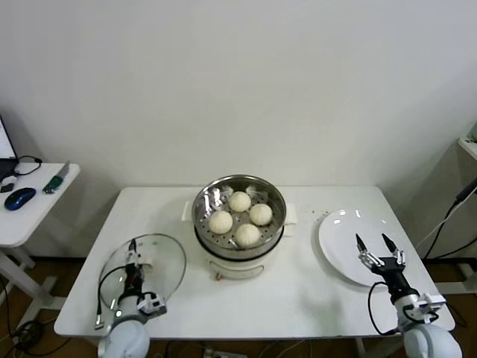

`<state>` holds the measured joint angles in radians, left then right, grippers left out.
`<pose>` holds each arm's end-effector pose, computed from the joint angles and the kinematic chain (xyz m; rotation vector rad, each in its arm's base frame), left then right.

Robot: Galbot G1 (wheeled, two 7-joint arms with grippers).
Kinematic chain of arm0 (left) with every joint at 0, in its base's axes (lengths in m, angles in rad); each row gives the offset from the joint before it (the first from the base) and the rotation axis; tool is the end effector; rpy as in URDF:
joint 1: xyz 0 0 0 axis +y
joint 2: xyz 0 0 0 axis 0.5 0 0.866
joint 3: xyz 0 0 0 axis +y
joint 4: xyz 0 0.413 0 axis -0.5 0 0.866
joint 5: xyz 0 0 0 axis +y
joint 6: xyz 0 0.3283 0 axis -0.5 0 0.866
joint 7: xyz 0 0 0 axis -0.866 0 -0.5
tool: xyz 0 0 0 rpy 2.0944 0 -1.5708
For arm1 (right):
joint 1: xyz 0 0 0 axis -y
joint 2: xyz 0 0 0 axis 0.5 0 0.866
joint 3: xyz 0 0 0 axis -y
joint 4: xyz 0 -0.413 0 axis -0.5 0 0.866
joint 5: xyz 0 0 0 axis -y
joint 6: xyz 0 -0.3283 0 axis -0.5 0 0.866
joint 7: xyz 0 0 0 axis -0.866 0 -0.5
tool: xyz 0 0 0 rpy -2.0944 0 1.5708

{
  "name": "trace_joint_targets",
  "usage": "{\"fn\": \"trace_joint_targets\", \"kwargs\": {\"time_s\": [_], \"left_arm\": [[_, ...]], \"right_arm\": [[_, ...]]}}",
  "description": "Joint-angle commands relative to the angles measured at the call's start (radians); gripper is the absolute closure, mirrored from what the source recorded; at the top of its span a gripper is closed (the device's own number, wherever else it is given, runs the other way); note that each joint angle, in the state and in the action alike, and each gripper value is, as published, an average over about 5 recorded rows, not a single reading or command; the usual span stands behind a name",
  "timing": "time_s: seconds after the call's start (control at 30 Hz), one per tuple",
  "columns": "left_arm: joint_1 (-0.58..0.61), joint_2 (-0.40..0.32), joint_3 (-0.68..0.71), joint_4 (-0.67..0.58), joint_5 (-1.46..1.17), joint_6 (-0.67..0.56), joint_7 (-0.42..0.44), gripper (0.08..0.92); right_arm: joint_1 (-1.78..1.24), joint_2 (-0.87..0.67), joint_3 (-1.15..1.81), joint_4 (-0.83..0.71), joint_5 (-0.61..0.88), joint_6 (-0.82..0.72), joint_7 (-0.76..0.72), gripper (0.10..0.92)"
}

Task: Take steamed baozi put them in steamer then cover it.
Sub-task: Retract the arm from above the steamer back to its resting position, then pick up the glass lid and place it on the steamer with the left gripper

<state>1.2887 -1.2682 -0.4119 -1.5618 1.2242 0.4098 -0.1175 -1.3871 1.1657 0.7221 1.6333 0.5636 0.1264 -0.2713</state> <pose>0.2192 0.0890 -0.4741 0.1328 -1.9559 -1.9991 0.1911 -0.2141 -0.4232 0.1440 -3.0836 -0.1874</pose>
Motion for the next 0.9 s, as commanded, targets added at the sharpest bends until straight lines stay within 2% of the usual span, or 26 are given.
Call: {"fn": "trace_joint_targets", "kwargs": {"time_s": [0.03,0.33,0.57,0.67,0.9], "left_arm": [[-0.022,0.007,0.005,0.025,-0.029,-0.007,-0.01,0.355],[-0.016,0.012,0.003,0.003,-0.037,-0.014,-0.012,0.615],[0.021,0.038,-0.007,-0.084,-0.045,-0.001,-0.022,0.812],[0.056,0.053,-0.019,-0.143,-0.046,0.022,-0.034,0.854],[0.151,0.103,-0.034,-0.322,-0.041,0.172,-0.053,0.854]], "right_arm": [[0.002,0.021,0.0,-0.005,-0.017,0.003,-0.002,0.203],[0.012,0.032,-0.004,-0.011,-0.027,0.007,-0.004,0.203],[0.017,0.03,-0.007,-0.015,-0.032,0.009,-0.006,0.203],[0.021,0.024,-0.009,-0.016,-0.032,0.009,-0.007,0.203],[0.047,-0.015,-0.023,-0.029,-0.035,0.007,-0.005,0.203]]}}
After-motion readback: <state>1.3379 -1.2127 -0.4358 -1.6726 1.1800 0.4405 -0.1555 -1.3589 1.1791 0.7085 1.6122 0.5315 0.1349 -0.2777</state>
